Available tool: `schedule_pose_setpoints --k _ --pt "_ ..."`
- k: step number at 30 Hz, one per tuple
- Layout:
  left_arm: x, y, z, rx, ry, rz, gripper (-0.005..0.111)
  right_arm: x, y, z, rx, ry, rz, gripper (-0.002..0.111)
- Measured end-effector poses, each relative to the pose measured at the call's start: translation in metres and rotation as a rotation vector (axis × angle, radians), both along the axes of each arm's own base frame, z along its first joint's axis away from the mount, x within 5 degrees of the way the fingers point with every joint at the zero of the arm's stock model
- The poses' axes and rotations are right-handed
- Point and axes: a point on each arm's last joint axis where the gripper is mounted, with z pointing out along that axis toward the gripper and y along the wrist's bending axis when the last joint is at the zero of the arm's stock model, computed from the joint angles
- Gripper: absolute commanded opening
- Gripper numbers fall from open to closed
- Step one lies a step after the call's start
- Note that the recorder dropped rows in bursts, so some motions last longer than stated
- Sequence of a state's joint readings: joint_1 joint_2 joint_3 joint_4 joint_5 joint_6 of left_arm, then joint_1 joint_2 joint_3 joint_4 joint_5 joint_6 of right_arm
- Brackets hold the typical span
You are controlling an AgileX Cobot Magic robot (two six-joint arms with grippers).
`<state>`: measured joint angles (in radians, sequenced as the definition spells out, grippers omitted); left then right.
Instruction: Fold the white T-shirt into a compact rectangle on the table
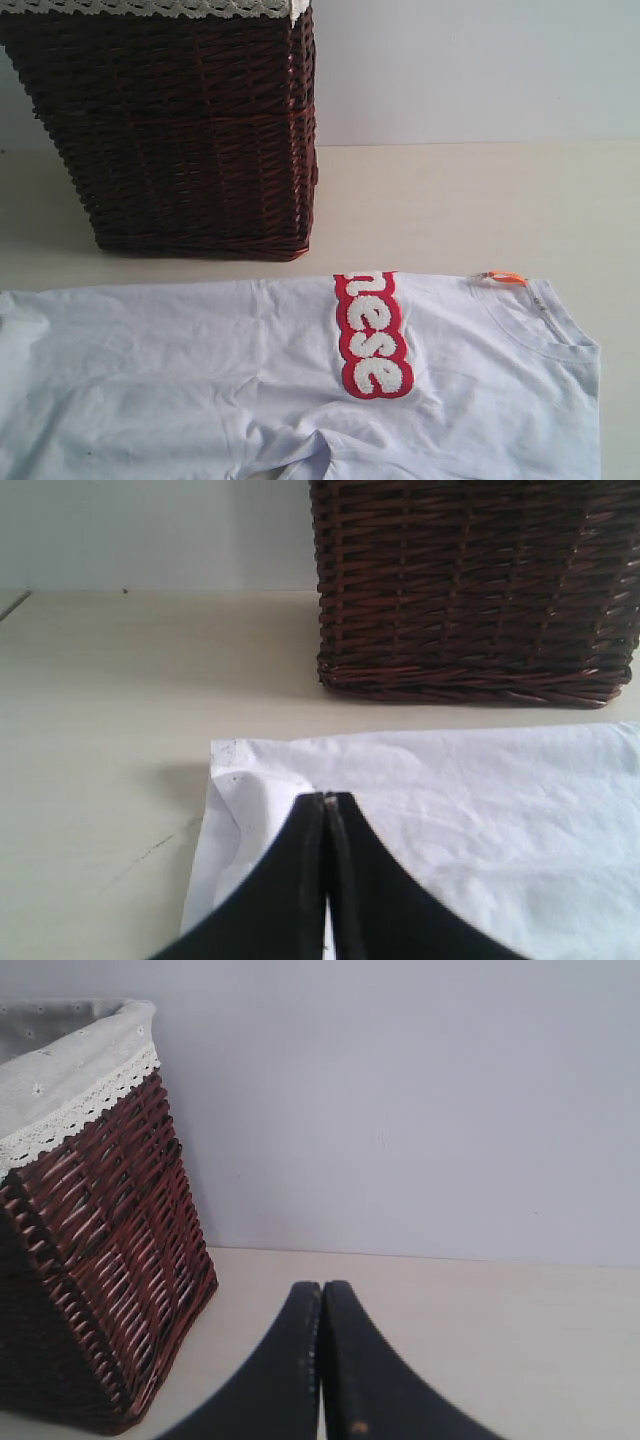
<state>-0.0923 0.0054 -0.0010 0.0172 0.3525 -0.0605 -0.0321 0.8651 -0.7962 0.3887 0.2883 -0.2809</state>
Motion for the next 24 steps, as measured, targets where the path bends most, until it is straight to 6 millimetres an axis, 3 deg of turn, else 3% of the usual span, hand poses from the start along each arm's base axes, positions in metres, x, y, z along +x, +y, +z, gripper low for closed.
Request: schedule_pose_setpoints --k 14,18,24 --pt "0.0 0.0 -0.001 0.001 0.006 0.0 0.0 0.0 0.0 0.0 0.002 0.0 0.0 0.0" --pt "0.0 0.0 -0.001 0.001 0.006 0.0 0.0 0.0 0.002 0.0 0.081 0.008 -0.002 0.0" --pt "0.0 0.0 -0.001 0.001 0.006 0.0 0.0 -0.002 0.009 -0.016 -0.001 0.171 0.108 0.0"
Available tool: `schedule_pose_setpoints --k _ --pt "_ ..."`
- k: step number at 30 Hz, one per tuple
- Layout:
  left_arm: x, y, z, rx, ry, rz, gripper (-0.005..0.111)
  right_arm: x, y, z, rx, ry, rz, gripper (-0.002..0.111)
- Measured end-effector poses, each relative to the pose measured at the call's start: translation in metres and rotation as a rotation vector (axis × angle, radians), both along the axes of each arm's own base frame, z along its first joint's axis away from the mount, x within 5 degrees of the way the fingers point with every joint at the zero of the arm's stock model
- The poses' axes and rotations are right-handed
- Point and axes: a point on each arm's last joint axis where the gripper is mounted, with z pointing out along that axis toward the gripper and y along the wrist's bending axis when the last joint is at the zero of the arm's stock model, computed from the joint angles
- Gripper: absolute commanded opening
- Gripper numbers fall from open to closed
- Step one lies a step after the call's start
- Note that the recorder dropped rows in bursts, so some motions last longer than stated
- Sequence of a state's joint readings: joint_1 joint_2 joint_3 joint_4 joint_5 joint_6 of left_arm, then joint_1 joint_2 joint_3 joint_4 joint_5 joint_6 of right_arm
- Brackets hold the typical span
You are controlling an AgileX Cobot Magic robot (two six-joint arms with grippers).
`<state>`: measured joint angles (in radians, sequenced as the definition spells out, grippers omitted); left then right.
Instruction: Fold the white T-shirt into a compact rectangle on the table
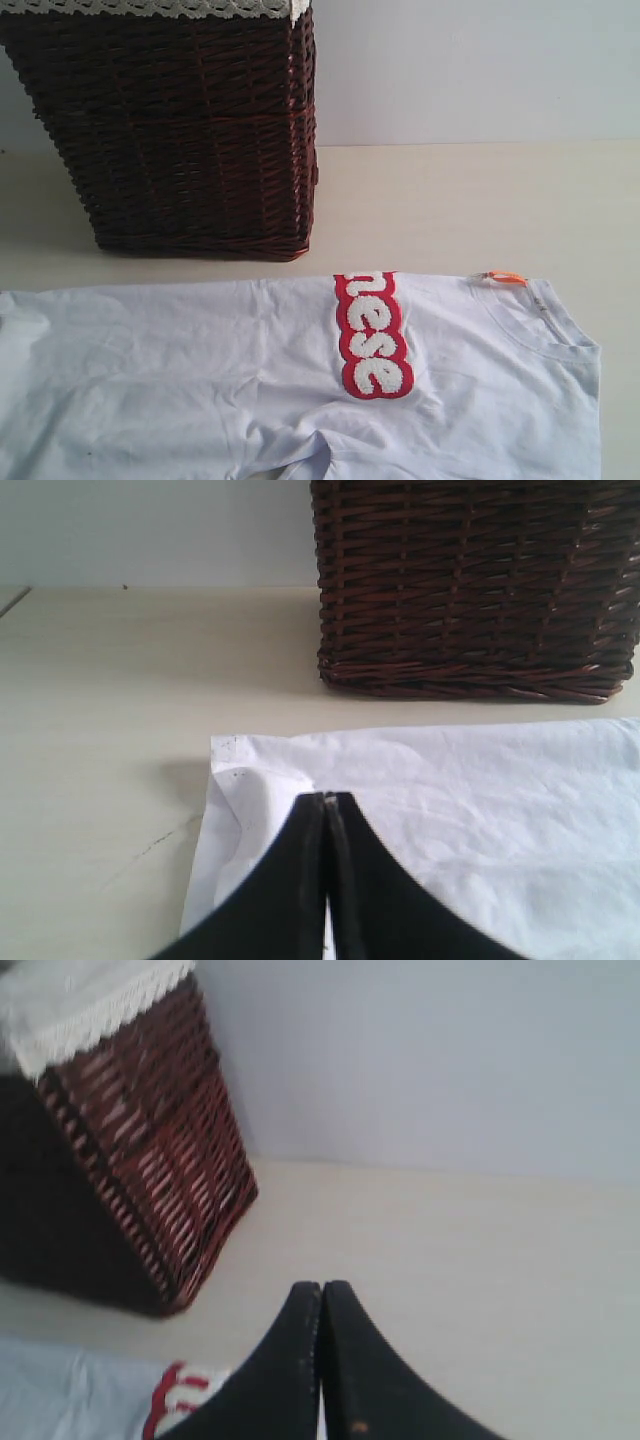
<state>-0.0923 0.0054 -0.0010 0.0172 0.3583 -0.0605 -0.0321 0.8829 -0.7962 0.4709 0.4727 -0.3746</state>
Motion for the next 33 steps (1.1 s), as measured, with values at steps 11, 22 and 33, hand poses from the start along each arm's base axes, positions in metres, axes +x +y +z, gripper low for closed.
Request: schedule_pose_setpoints --k 11,22,33 --pt "0.0 0.0 0.0 0.0 0.0 0.0 0.0 0.0 0.061 -0.051 -0.068 0.41 0.664 0.005" --pt "0.0 0.0 0.0 0.0 0.0 0.0 0.0 -0.013 0.119 -0.094 -0.32 0.647 0.957 0.039" --pt "0.0 0.0 0.0 0.0 0.0 0.0 0.0 -0.019 0.189 -0.158 -0.489 0.725 1.052 0.048"
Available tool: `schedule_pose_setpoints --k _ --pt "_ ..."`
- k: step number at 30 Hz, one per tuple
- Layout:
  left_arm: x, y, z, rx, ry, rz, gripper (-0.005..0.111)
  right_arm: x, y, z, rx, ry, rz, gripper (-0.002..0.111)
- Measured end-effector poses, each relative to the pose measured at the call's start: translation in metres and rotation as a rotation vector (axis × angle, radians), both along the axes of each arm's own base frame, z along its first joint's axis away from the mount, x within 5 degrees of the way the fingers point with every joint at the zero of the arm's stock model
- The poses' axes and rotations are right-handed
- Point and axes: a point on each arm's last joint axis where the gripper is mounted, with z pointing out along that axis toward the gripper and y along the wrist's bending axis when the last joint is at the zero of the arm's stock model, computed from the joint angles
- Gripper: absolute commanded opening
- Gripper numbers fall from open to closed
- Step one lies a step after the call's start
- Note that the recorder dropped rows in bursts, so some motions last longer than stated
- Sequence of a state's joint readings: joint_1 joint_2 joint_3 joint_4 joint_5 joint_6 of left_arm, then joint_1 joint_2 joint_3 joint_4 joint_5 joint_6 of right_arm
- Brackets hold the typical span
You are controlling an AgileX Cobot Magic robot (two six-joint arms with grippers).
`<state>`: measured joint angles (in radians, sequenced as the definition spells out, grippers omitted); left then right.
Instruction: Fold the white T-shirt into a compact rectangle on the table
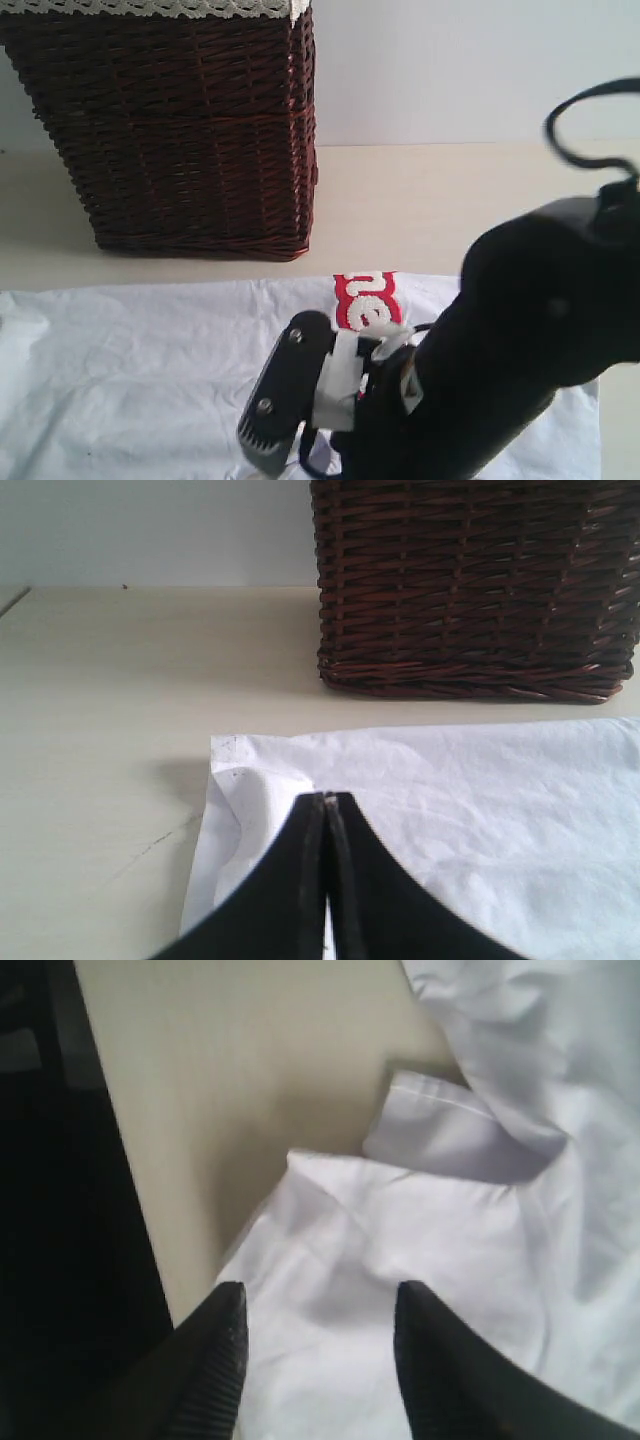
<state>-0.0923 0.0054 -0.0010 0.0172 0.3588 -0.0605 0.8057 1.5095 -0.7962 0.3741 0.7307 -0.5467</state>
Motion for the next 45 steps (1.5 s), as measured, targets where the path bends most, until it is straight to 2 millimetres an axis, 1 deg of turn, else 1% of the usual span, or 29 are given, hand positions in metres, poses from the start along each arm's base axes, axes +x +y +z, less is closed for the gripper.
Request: schedule_pose_setpoints --k 2,5,7,10,13,16,20,22,23,26,27,30,32,35,37,40,42,45 --pt "0.0 0.0 0.0 0.0 0.0 0.0 0.0 -0.003 0.009 -0.014 -0.032 0.017 0.017 0.048" --pt "0.0 0.0 0.0 0.0 0.0 0.0 0.0 -0.015 0.023 -0.031 -0.074 0.047 0.068 0.048" --pt "0.0 0.0 0.0 0.0 0.0 0.0 0.0 -0.022 0.032 -0.039 -0.088 0.045 0.092 0.048" --pt "0.0 0.0 0.0 0.0 0.0 0.0 0.0 -0.026 0.04 -0.048 -0.097 0.006 0.093 0.048" --pt "0.0 0.0 0.0 0.0 0.0 0.0 0.0 -0.021 0.041 -0.057 -0.137 -0.039 0.051 0.048" --pt "0.0 0.0 0.0 0.0 0.0 0.0 0.0 -0.015 0.036 -0.065 -0.216 -0.08 -0.005 0.048" --pt "0.0 0.0 0.0 0.0 0.0 0.0 0.0 -0.01 0.03 -0.068 -0.288 -0.115 -0.115 0.048" --pt "0.0 0.0 0.0 0.0 0.0 0.0 0.0 -0.008 0.029 -0.068 -0.294 -0.123 -0.144 0.041" --pt "0.0 0.0 0.0 0.0 0.0 0.0 0.0 -0.008 0.029 -0.068 -0.295 -0.126 -0.152 0.035" --pt "0.0 0.0 0.0 0.0 0.002 0.0 0.0 -0.007 0.029 -0.068 -0.296 -0.131 -0.162 0.007" --pt "0.0 0.0 0.0 0.0 0.002 0.0 0.0 -0.008 0.029 -0.068 -0.296 -0.13 -0.165 0.0" --pt "0.0 0.0 0.0 0.0 0.002 0.0 0.0 -0.008 0.027 -0.068 -0.315 -0.125 -0.161 0.0" --pt "0.0 0.0 0.0 0.0 0.004 0.0 0.0 -0.008 0.027 -0.066 -0.342 -0.121 -0.145 0.0" --pt "0.0 0.0 0.0 0.0 0.004 0.0 0.0 -0.005 0.027 -0.058 -0.406 -0.118 -0.104 0.0" --pt "0.0 0.0 -0.001 0.001 0.006 0.0 0.0 0.0 0.03 -0.045 -0.431 -0.14 -0.081 0.0" --pt "0.0 0.0 -0.001 0.001 0.006 0.0 0.0 0.009 0.035 -0.021 -0.452 -0.208 -0.058 0.0" --pt "0.0 0.0 -0.001 0.001 0.006 0.0 0.0 0.017 0.037 -0.006 -0.468 -0.28 -0.038 0.0" --pt "0.0 0.0 -0.001 0.001 0.006 0.0 0.0 0.03 0.038 0.009 -0.509 -0.413 0.012 0.0"
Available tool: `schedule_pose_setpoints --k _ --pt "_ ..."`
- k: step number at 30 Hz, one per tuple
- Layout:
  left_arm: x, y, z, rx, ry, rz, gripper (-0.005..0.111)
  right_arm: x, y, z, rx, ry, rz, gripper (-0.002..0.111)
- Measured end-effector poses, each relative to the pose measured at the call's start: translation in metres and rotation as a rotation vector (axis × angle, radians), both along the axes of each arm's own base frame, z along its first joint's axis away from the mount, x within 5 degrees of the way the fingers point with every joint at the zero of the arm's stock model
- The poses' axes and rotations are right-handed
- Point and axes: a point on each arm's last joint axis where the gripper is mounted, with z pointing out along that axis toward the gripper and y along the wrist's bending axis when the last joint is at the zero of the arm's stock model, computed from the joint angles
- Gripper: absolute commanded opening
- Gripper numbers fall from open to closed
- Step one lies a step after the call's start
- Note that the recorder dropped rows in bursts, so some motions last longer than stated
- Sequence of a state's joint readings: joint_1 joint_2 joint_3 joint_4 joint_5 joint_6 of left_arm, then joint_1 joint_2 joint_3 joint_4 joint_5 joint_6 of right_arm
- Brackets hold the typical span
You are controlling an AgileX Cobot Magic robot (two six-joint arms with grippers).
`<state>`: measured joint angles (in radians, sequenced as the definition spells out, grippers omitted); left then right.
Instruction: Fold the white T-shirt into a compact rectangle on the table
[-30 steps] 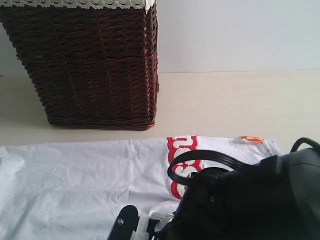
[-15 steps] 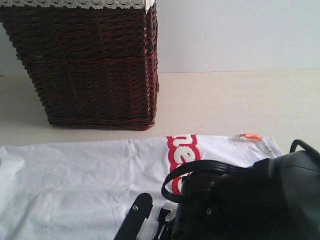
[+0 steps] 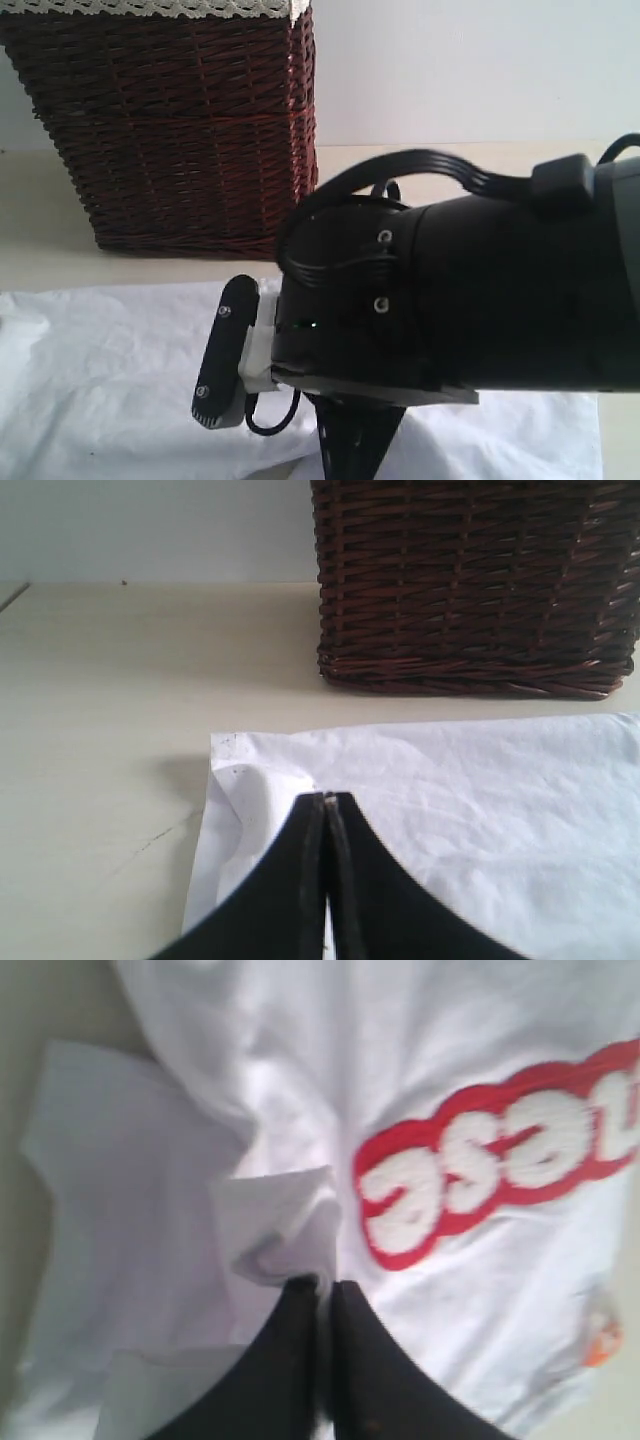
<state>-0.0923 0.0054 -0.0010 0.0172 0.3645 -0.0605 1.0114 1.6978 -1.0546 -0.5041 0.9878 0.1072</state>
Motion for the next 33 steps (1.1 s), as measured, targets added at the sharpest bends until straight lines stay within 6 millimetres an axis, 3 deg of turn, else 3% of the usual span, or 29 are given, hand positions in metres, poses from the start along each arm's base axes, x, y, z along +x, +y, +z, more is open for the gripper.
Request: schedule_pose_setpoints --k 3,4,10,15,18,20,23,25,28,33 --pt "0.0 0.0 0.0 0.0 0.0 0.0 0.0 0.008 -0.001 0.004 -0.062 -0.084 0.064 0.009" --pt "0.0 0.0 0.0 0.0 0.0 0.0 0.0 0.011 -0.003 0.004 -0.081 -0.1 0.07 0.017" --pt "0.0 0.0 0.0 0.0 0.0 0.0 0.0 0.063 -0.031 -0.011 -0.233 -0.263 -0.008 0.052" --pt "0.0 0.0 0.0 0.0 0.0 0.0 0.0 0.071 -0.034 -0.019 -0.175 -0.307 -0.127 0.049" --pt "0.0 0.0 0.0 0.0 0.0 0.0 0.0 0.063 -0.041 -0.012 -0.148 -0.273 -0.249 0.049" --pt "0.0 0.0 0.0 0.0 0.0 0.0 0.0 0.053 -0.048 0.007 -0.092 -0.253 -0.311 0.049" --pt "0.0 0.0 0.0 0.0 0.0 0.0 0.0 0.019 -0.07 0.025 -0.009 -0.139 -0.336 0.049" --pt "0.0 0.0 0.0 0.0 0.0 0.0 0.0 0.001 -0.081 0.02 0.007 -0.048 -0.324 0.049" --pt "0.0 0.0 0.0 0.0 0.0 0.0 0.0 -0.026 -0.092 -0.009 0.044 0.105 -0.256 0.049" --pt "0.0 0.0 0.0 0.0 0.0 0.0 0.0 -0.034 -0.104 -0.035 0.011 0.097 -0.143 0.051"
